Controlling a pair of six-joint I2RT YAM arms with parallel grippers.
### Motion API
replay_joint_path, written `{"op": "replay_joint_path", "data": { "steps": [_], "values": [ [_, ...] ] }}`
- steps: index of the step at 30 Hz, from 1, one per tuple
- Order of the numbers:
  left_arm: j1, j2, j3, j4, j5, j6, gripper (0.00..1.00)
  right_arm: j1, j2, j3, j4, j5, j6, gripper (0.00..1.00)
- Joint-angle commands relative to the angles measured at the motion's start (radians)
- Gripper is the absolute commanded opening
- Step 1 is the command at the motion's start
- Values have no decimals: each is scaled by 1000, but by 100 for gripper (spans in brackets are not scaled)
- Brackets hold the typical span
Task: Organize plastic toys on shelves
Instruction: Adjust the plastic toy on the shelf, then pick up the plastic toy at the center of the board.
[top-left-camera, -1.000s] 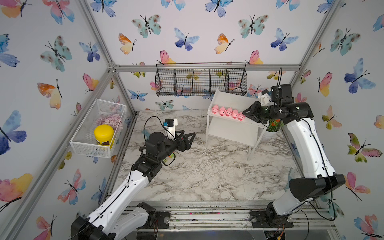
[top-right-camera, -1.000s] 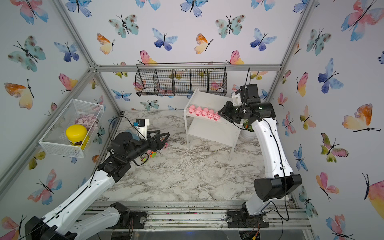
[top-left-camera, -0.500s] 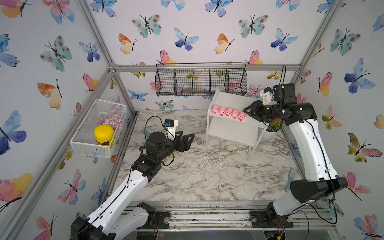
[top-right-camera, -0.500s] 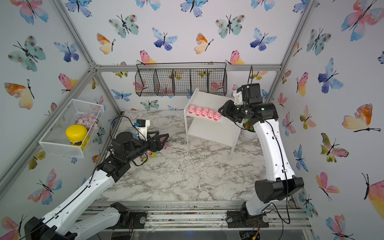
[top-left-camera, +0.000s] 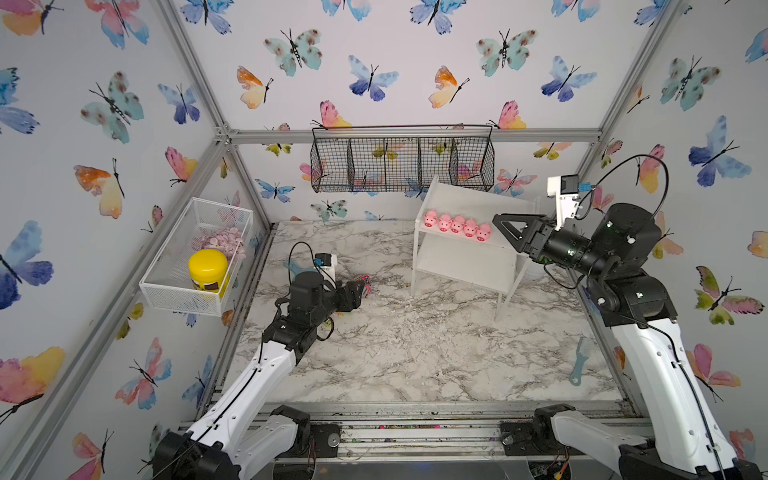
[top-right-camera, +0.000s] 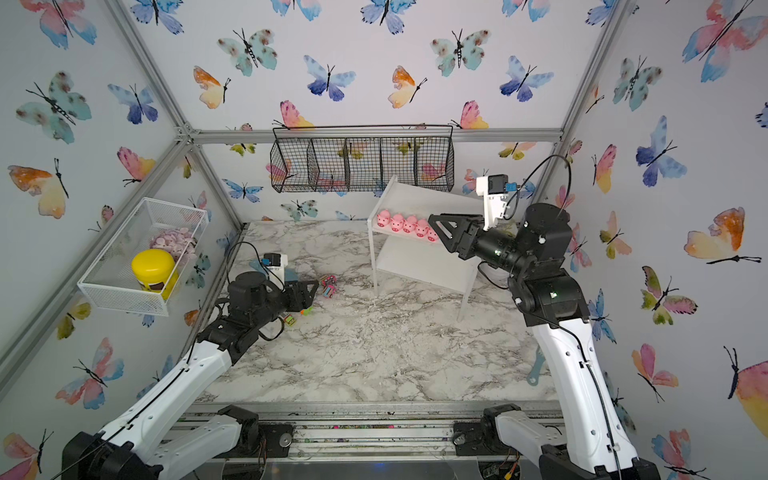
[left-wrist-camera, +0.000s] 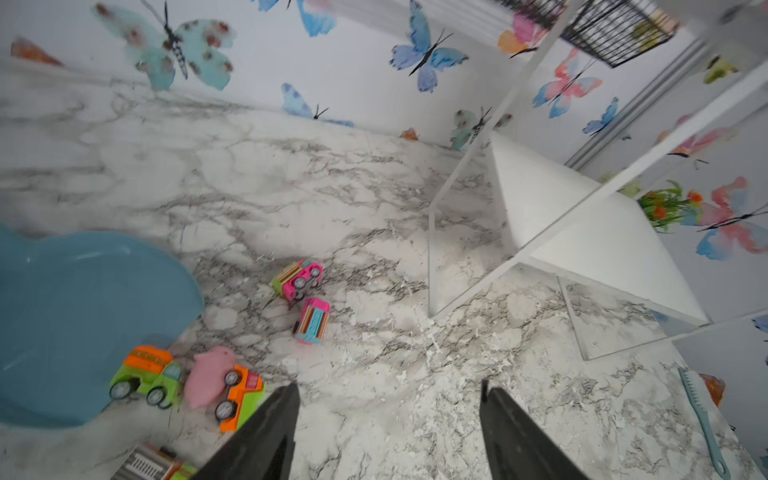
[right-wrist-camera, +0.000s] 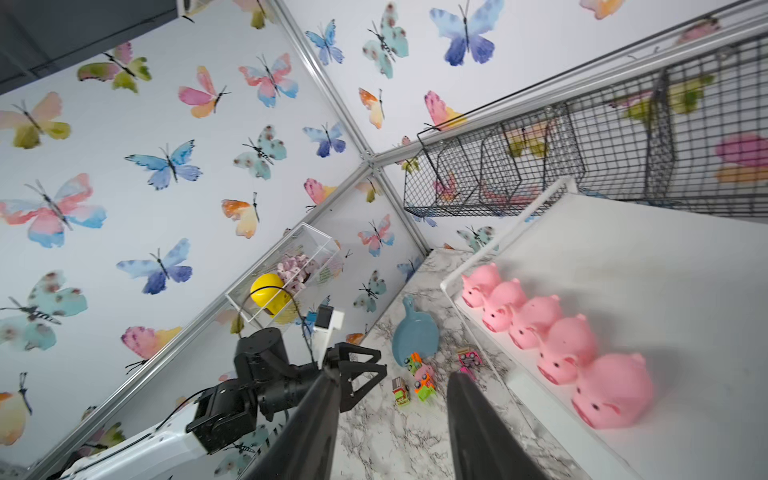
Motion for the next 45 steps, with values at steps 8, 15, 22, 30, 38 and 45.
{"op": "replay_joint_path", "data": {
  "steps": [8, 15, 22, 30, 38, 45],
  "values": [
    [119, 258, 77, -74, -12, -72, 46, 62, -3, -91, 216, -111, 2, 47],
    [136, 548, 325, -330, -166, 94, 38, 152, 24, -84, 156, -67, -60, 46],
    [153, 683, 420, -387, -197, 164, 39, 158, 45, -88, 156, -92, -59, 46],
    [153, 788, 495, -432, -177, 192, 38, 163, 57, -100, 171, -106, -49, 46],
    [153, 834, 502, -439, -148, 200, 28, 168, 60, -100, 180, -108, -44, 46],
    [152, 846, 505, -446, -159, 210, 29, 175, 61, -94, 187, -104, -38, 46]
  ]
}}
